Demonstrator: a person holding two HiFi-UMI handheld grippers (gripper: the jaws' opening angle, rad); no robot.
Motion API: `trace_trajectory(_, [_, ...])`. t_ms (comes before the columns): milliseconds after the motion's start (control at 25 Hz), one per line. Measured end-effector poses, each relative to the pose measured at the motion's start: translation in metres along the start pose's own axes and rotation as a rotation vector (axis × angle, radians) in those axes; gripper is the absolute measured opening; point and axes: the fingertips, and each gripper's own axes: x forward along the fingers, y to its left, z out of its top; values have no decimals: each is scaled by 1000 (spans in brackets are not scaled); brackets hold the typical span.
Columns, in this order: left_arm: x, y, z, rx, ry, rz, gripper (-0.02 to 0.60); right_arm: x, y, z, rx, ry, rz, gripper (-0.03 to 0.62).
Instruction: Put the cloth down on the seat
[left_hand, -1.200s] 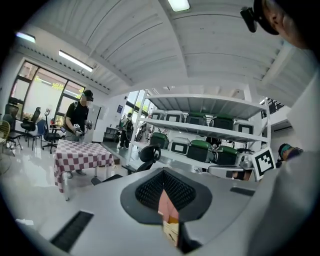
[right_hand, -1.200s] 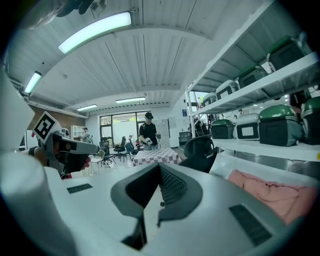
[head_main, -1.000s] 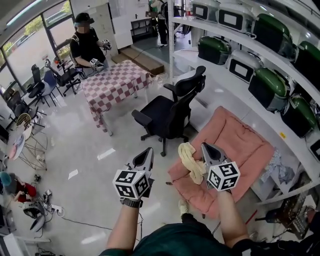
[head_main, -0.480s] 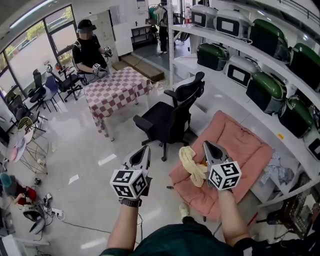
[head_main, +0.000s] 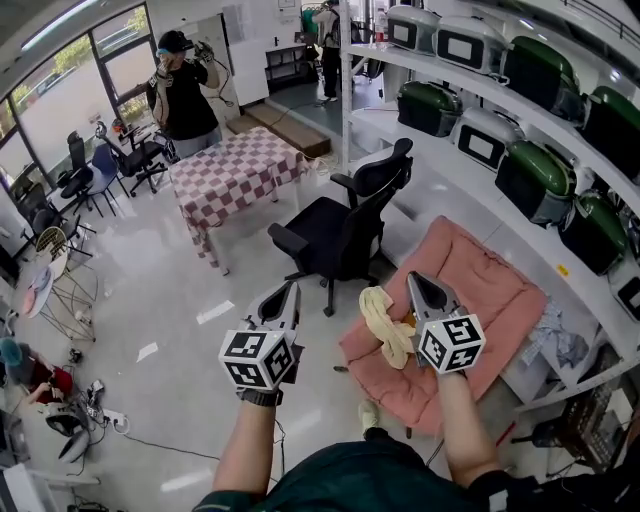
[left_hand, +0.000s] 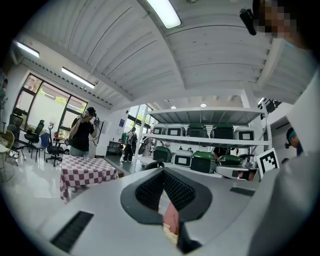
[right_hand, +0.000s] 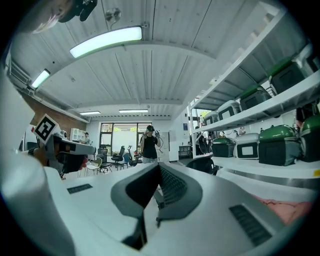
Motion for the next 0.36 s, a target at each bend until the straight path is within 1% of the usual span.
trace_trajectory(360, [3,2,1,0,-3,9,6,4,-3,-1,2,2,-1,3])
